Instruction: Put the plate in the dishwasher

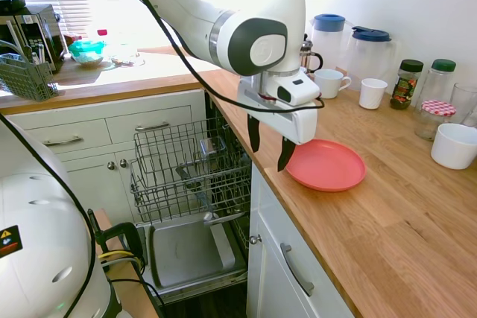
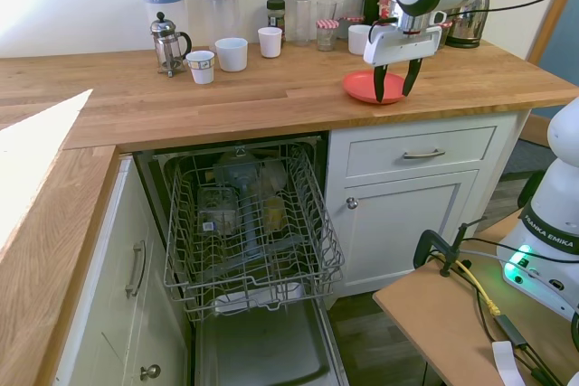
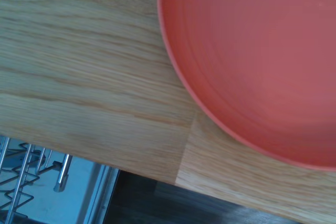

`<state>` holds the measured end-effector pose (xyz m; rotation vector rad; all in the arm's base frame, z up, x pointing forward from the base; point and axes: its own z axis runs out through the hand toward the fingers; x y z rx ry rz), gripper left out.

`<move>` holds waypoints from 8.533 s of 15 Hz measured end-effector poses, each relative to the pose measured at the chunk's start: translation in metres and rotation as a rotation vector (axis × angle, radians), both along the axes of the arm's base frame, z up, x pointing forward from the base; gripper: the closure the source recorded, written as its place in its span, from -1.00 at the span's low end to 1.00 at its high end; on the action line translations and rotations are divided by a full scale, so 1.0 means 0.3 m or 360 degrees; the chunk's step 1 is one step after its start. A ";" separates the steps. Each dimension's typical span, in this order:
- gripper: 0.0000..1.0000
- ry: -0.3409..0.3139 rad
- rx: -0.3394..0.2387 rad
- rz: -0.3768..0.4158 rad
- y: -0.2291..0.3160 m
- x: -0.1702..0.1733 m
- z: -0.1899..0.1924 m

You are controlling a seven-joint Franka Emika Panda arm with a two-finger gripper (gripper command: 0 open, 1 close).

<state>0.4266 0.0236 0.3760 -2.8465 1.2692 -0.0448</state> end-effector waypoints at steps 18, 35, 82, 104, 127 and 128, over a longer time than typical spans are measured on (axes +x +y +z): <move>1.00 -0.0049 0.0305 -0.0560 -0.487 0.178 -0.049; 1.00 -0.0070 0.0452 -0.0662 -0.544 0.231 -0.160; 1.00 -0.1399 -0.1505 0.0771 1.762 -0.497 -0.272; 1.00 -0.0464 -0.1403 0.1015 1.853 -0.246 -0.602; -1.00 0.0440 -0.0659 0.0871 1.692 0.151 -0.127; -1.00 0.0430 -0.0598 0.0830 1.645 0.196 -0.053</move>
